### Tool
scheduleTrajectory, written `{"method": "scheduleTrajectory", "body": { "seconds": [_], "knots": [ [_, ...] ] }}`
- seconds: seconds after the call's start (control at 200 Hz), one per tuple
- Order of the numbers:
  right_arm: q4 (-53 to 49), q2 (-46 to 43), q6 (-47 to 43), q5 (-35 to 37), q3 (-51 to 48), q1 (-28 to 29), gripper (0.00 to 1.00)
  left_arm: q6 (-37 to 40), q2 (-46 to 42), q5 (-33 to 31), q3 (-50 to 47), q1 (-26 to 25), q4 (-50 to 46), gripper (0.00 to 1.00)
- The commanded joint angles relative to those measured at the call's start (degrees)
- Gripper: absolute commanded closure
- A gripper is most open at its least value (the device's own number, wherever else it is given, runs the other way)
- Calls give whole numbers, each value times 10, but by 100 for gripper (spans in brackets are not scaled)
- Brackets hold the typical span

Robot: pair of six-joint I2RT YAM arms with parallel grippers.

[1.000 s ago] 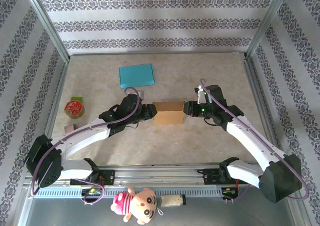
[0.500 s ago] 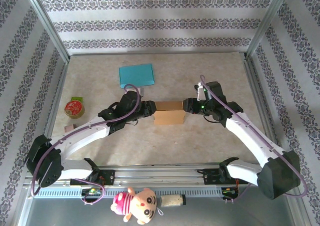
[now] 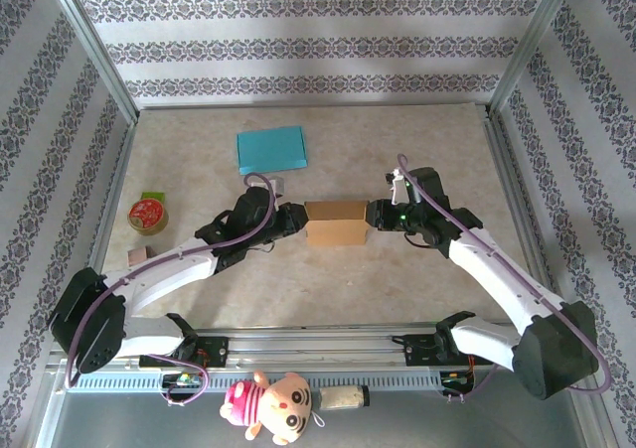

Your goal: Fold the paper box

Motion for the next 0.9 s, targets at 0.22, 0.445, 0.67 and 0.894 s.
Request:
{"method": "scheduleTrajectory", "body": {
  "seconds": [0.22,0.445,0.67,0.894],
  "knots": [
    [-83,-75,26,-18,-19,12,73,29,-44,40,-6,-27,-91,68],
    [-177,-172,38,-30,-48,38,63,31,-126,-36,-17,-73,-155,44],
    [-181,-194,61,8,-40,33,44,38,-99,-29,-11,-74,-146,40],
    [-112,-150,84,6,-15,23,40,66,-78,-49,16,-75,-98,37]
  ]
}}
